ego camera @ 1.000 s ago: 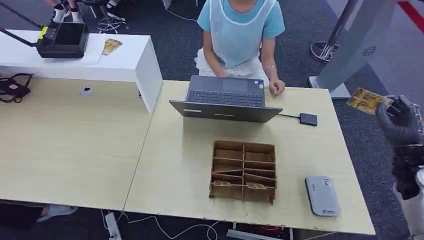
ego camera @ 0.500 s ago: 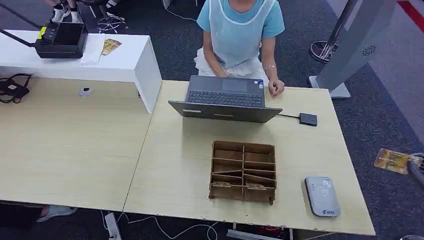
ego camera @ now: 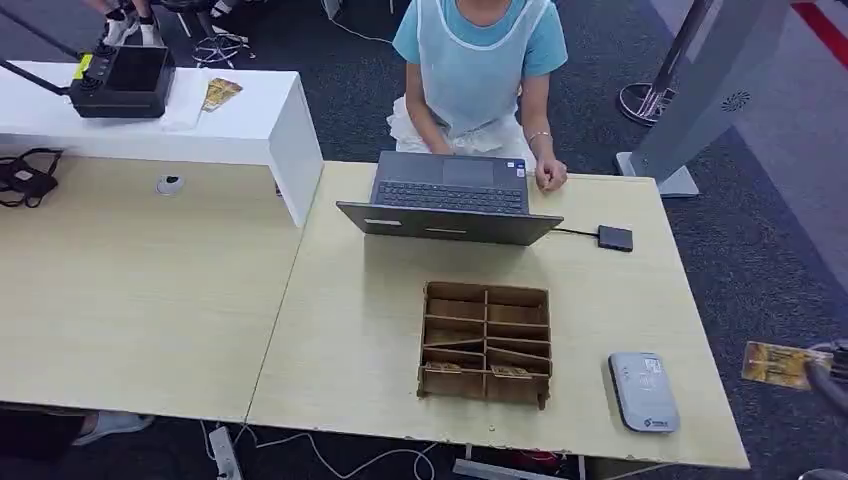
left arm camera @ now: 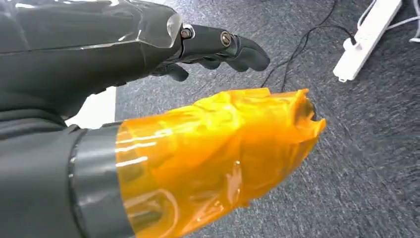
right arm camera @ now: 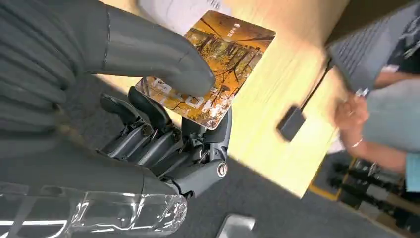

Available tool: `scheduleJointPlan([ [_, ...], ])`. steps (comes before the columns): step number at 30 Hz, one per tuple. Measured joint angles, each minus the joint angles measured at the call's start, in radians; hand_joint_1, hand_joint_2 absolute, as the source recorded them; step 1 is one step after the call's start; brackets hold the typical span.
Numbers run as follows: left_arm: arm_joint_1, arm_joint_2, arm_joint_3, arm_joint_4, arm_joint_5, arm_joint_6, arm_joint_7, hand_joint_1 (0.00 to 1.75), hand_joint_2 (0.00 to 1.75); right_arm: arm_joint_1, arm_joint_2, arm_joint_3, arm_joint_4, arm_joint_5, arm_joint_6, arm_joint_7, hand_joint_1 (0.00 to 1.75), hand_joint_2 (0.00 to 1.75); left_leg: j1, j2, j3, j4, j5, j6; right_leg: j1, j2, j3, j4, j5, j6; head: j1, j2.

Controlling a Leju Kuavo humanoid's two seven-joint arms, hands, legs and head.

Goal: Pass the card to the sensor for recognition and then transmit it.

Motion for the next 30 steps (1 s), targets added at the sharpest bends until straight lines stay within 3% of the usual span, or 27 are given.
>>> scheduleJointPlan([
  [4, 0.000, 0.000, -0.007, 0.000, 0.000, 0.000, -0.006, 0.00, 0.00, 0.009, 0.013, 0.031, 0.000, -0.089, 0.031, 0.000, 1.75, 1.75, 0.000, 0.000, 0.000, 0.000, 0.000, 0.000, 0.000, 0.000, 0.000, 0.000, 0.000, 0.000, 0.000, 0.000],
  [19, -0.002, 0.004, -0.026, 0.000, 0.000, -0.001, -0.013, 0.00, 0.00, -0.036, 0.025, 0.274, 0.079, -0.048, -0.052, -0.044, 1.75, 1.75, 0.000, 0.000, 0.000, 0.000, 0.000, 0.000, 0.000, 0.000, 0.001, 0.000, 0.000, 0.000, 0.000, 0.000],
  [26, -0.002, 0.005, -0.034, 0.000, 0.000, -0.001, -0.013, 0.00, 0.00, -0.062, 0.029, 0.350, 0.140, -0.022, -0.080, -0.051, 1.75, 1.75, 0.000, 0.000, 0.000, 0.000, 0.000, 0.000, 0.000, 0.000, 0.000, 0.000, 0.000, 0.000, 0.000, 0.000],
  [30, -0.003, 0.005, -0.037, 0.000, 0.000, -0.002, -0.012, 0.00, 0.00, -0.096, 0.039, 0.386, 0.182, -0.005, -0.131, -0.034, 1.75, 1.75, 0.000, 0.000, 0.000, 0.000, 0.000, 0.000, 0.000, 0.000, 0.000, 0.000, 0.000, 0.000, 0.000, 0.000],
])
